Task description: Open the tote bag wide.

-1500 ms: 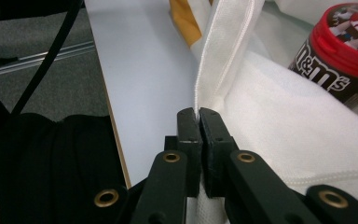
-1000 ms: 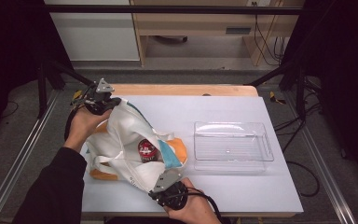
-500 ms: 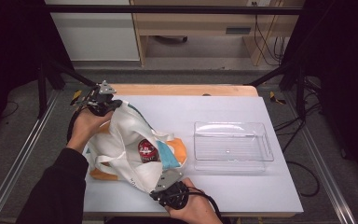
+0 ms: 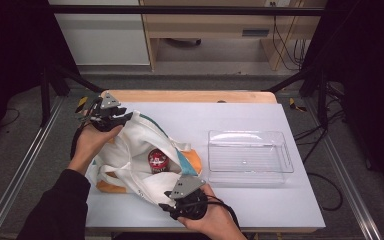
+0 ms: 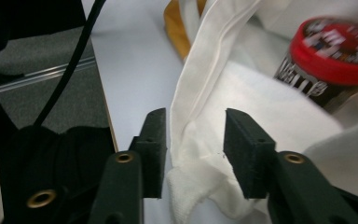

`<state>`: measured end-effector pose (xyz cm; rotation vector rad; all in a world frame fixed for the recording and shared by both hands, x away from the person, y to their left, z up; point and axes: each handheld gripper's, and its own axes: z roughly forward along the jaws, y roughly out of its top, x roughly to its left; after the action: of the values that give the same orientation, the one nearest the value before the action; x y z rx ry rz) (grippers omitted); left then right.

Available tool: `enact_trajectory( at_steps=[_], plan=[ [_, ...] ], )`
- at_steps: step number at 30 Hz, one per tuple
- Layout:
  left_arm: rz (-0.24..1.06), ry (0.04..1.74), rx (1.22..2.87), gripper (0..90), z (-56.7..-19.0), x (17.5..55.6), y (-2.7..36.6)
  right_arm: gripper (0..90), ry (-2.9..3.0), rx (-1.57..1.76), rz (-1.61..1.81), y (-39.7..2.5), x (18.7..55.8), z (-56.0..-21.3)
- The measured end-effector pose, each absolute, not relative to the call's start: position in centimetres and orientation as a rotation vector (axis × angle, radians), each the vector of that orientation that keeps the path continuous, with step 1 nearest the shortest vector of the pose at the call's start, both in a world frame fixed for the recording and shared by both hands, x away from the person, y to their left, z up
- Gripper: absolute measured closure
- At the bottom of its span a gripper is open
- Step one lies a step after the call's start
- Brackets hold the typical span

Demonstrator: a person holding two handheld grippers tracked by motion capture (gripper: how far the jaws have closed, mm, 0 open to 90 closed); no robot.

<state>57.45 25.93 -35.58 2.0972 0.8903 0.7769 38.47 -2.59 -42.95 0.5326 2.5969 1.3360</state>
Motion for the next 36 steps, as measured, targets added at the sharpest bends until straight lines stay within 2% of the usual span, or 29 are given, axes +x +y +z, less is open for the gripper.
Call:
enact_trajectory(
  at_steps=[1,2,8,11,12,17,21,29,32,36],
  plan=[
    [0.777,0.890,2.097,59.6,-35.6,57.4,25.9,58.4,2.597,0.533,1.336,-2.6,38.5,-43.0],
    [0.794,0.870,2.076,57.7,-35.2,56.5,26.0,52.7,2.577,0.532,1.343,-2.7,38.4,-42.1],
    [0.825,0.843,2.045,47.1,-33.7,53.2,26.4,41.0,2.527,0.515,1.330,-2.9,38.2,-39.2],
    [0.837,0.856,2.036,41.4,-33.4,51.9,26.6,40.4,2.506,0.510,1.329,-3.1,38.3,-38.0],
    [0.864,0.872,2.022,40.6,-33.4,50.4,26.9,41.1,2.485,0.523,1.327,-3.4,38.7,-36.9],
    [0.876,0.901,1.983,39.3,-34.3,47.4,27.4,42.5,2.451,0.538,1.302,-3.7,40.2,-34.9],
    [0.866,0.891,1.992,38.1,-35.8,45.1,27.2,43.8,2.414,0.569,1.217,-3.7,42.8,-33.0],
    [0.790,0.893,2.006,36.8,-38.7,42.3,25.7,36.5,2.450,0.604,1.133,-2.3,47.1,-32.6],
    [0.749,0.909,1.998,35.8,-39.7,42.3,24.8,32.9,2.503,0.609,1.064,-0.4,49.3,-33.7],
    [0.751,0.916,2.033,35.3,-40.7,42.5,24.0,32.6,2.538,0.617,1.013,0.9,50.2,-34.6]
  ],
)
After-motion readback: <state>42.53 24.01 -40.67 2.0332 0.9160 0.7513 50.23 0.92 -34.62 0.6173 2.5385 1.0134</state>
